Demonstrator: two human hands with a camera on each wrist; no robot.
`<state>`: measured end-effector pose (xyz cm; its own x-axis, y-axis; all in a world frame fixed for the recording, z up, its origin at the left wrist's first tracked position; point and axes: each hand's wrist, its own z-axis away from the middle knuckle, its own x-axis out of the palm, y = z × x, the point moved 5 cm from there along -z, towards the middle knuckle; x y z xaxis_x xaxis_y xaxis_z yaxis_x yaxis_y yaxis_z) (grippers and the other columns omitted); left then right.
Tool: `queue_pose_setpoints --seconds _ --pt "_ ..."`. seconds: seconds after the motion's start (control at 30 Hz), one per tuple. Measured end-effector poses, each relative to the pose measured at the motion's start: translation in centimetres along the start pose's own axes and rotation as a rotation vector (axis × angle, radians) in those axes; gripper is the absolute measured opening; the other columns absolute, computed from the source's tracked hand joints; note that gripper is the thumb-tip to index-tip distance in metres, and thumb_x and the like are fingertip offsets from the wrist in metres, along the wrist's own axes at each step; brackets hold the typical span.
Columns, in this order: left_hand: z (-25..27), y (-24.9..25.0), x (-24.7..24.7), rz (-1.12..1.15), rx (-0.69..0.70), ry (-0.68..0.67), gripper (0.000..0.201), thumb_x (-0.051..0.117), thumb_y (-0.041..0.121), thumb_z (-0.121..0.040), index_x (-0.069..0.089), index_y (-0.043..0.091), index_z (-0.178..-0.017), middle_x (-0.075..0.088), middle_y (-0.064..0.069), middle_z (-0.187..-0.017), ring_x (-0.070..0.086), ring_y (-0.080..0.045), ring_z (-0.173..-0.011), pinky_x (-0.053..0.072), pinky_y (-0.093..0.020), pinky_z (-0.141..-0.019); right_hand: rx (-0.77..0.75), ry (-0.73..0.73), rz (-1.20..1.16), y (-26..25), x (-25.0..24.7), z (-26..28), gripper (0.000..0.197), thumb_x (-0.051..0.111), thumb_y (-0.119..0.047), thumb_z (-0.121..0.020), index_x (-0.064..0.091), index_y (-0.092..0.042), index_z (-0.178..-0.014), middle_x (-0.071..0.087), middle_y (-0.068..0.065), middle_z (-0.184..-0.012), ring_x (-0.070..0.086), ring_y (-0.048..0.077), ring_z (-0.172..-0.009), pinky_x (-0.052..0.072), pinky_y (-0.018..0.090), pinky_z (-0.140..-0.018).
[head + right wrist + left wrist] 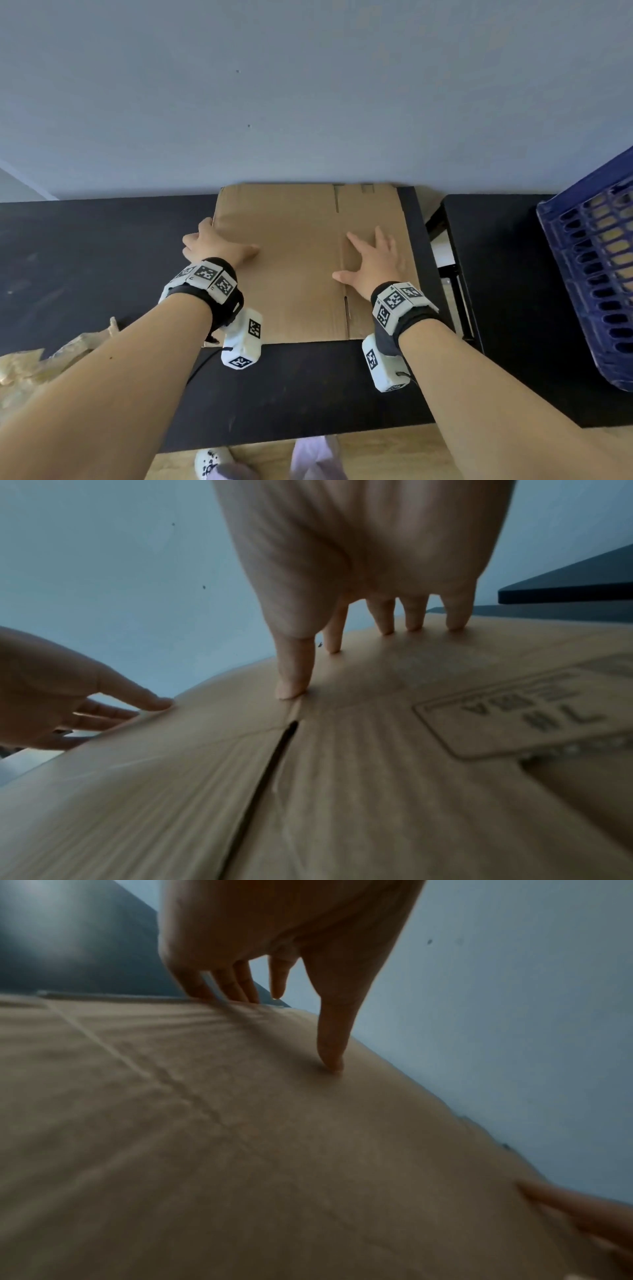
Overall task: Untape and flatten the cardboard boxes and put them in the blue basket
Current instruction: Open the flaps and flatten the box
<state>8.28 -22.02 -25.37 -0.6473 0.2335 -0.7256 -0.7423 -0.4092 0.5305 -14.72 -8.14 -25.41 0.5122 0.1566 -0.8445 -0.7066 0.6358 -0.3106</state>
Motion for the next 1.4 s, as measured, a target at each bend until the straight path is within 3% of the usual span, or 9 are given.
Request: queue_pose_setpoints --seconds 0.3,0.57,0.73,0.87,1.03,1.1,1.2,1.3,1.4 --pt "-0.8 -0.8 0.5 0.018 -0.070 0.050 0.085 0.085 0.033 -0.062 0.039 0.023 -0.133 0.033 -0.010 -0.137 0.033 -0.029 -0.128 0.030 -0.039 -0.108 0.064 0.023 -0.005 2.4 -2.3 -1.9 0.093 0.077 -0.046 -0.071 0.023 -0.039 -0.147 0.001 0.007 -0.159 0.004 0.028 -0.146 0.019 0.047 -0.114" --pt "-1.1 -1.2 0.1 -0.004 -0.136 0.036 0.086 0.088 0.035 -0.058 0.040 0.023 -0.130 0.037 -0.012 -0.135 0.040 -0.033 -0.126 0.036 -0.044 -0.107 0.193 0.083 -0.123 5.7 -4.3 -2.4 0.093 0.083 -0.039 -0.066 0.031 -0.025 -0.143 0.038 0.012 -0.136 0.043 0.031 -0.122 0.044 0.040 -0.095" --pt "-1.1 -1.6 -0.3 0.048 -0.140 0.032 0.086 0.088 0.039 -0.055 0.045 0.020 -0.127 0.044 -0.012 -0.133 0.046 -0.032 -0.122 0.039 -0.046 -0.105 0.289 0.061 -0.285 7.5 -4.5 -2.1 0.075 0.082 -0.031 -0.070 0.040 -0.017 -0.131 0.054 0.008 -0.125 0.056 0.026 -0.110 0.042 0.031 -0.078" --pt "-0.9 -2.4 -0.7 0.155 -0.126 0.006 0.060 0.083 0.040 -0.063 0.064 0.014 -0.114 0.063 -0.008 -0.118 0.059 -0.026 -0.107 0.047 -0.034 -0.093 0.366 0.011 -0.374 8.2 -4.6 -2.4 0.063 0.078 -0.026 -0.076 0.050 -0.012 -0.131 0.055 0.007 -0.131 0.054 0.026 -0.118 0.044 0.034 -0.091" --pt "0.8 -2.2 -0.7 0.325 -0.102 0.030 0.048 0.067 0.037 -0.084 0.060 0.002 -0.117 0.061 -0.011 -0.107 0.057 -0.029 -0.104 0.040 -0.031 -0.082 0.421 -0.023 -0.482 8.8 -4.4 -1.9 0.051 0.075 -0.023 -0.080 0.057 -0.008 -0.126 0.063 0.011 -0.119 0.060 0.030 -0.106 0.048 0.041 -0.096" --pt "1.6 -1.8 -1.0 0.358 -0.071 0.042 0.047 0.065 0.037 -0.086 0.060 0.001 -0.117 0.062 -0.012 -0.109 0.057 -0.029 -0.100 0.040 -0.031 -0.081 0.400 0.012 -0.538 8.8 -4.3 -1.3 0.052 0.071 -0.021 -0.083 0.053 -0.007 -0.130 0.062 0.011 -0.098 0.060 0.027 -0.086 0.052 0.038 -0.086" --pt "2.7 -1.8 -2.0 0.445 -0.040 0.077 0.049 0.066 0.035 -0.085 0.059 0.002 -0.121 0.062 -0.012 -0.116 0.058 -0.027 -0.102 0.041 -0.029 -0.081 0.356 0.098 -0.608 8.6 -5.0 0.4 0.046 0.066 -0.017 -0.086 0.053 0.000 -0.127 0.056 0.006 -0.071 0.051 0.017 -0.055 0.044 0.030 -0.057" --pt "4.6 -1.6 -3.4 0.512 0.006 0.108 0.051 0.066 0.035 -0.085 0.056 0.004 -0.125 0.060 -0.012 -0.122 0.057 -0.028 -0.111 0.041 -0.029 -0.082 0.320 0.148 -0.630 8.5 -6.1 2.8 0.027 0.062 -0.020 -0.088 0.064 0.000 -0.105 0.056 0.006 -0.062 0.050 0.016 -0.050 0.042 0.029 -0.052" --pt "6.8 -1.5 -5.4 0.599 0.053 0.129 0.048 0.066 0.036 -0.085 0.058 0.006 -0.122 0.061 -0.007 -0.114 0.057 -0.025 -0.105 0.041 -0.028 -0.082 0.310 0.157 -0.685 8.2 -7.3 5.7 0.018 0.059 -0.032 -0.091 0.056 -0.014 -0.092 0.058 0.004 -0.066 0.052 0.014 -0.052 0.042 0.026 -0.049"
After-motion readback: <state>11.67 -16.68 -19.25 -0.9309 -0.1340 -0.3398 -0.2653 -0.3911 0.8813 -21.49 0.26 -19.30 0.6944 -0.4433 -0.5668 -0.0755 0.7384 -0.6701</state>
